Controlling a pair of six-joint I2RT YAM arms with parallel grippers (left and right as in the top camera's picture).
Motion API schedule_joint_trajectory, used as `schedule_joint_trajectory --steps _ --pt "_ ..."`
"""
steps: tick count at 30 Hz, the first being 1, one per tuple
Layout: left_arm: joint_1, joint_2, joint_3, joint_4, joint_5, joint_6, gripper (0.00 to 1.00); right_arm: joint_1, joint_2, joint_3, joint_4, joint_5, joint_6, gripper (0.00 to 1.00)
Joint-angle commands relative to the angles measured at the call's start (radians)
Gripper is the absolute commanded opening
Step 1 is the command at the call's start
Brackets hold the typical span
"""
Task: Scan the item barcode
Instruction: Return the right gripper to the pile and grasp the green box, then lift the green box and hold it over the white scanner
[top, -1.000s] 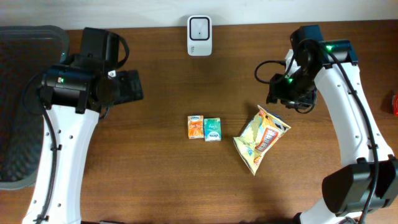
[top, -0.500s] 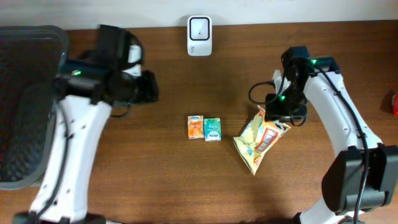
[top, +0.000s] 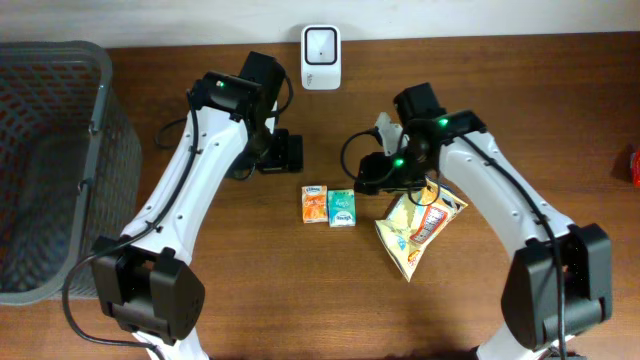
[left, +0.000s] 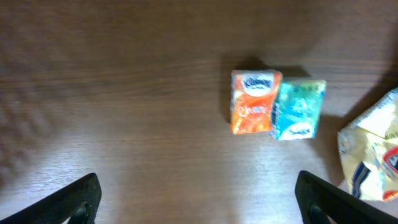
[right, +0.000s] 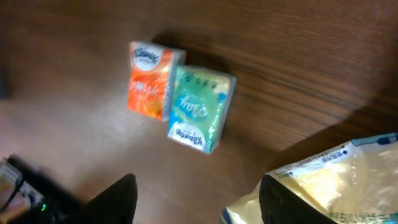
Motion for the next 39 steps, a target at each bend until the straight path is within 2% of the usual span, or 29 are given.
schedule_joint_trajectory --steps 1,9,13,20,21,23,25,26,28,33,39 --pt "0.029 0.005 -0.003 0.007 -0.076 0.001 0.99 0.051 0.091 -0.004 0.028 0.090 0.133 0.66" --pt "0.115 0.005 -0.003 0.021 -0.079 -0.015 0.99 0.087 0.211 -0.004 0.087 0.014 0.132 0.66" --pt "0.147 0.005 -0.003 0.010 -0.080 -0.014 0.99 0.088 0.233 -0.004 0.095 0.006 0.132 0.59" --pt "0.160 0.005 -0.003 0.022 -0.080 -0.014 0.99 0.087 0.307 -0.011 0.111 -0.021 0.132 0.59" --pt "0.160 0.005 -0.003 0.026 -0.080 -0.014 0.99 0.087 0.314 -0.011 0.119 -0.040 0.132 0.56" --pt "0.160 0.005 -0.003 0.031 -0.080 -0.014 0.99 0.088 0.323 -0.011 0.139 -0.079 0.133 0.42" --pt "0.160 0.005 -0.003 0.031 -0.080 -0.014 0.99 0.087 0.327 -0.011 0.152 -0.096 0.133 0.35" --pt "0.160 0.005 -0.003 0.031 -0.080 -0.014 0.99 0.087 0.327 -0.011 0.157 -0.096 0.133 0.27" --pt "0.160 0.005 -0.003 0.031 -0.080 -0.014 0.99 0.087 0.327 -0.010 0.163 -0.101 0.141 0.04" --pt "0.160 0.005 -0.003 0.031 -0.080 -0.014 0.99 0.041 0.327 0.024 0.165 -0.221 0.146 0.04" --pt "0.160 0.005 -0.003 0.031 -0.080 -0.014 0.99 -0.101 0.327 0.131 0.169 -0.647 0.056 0.04"
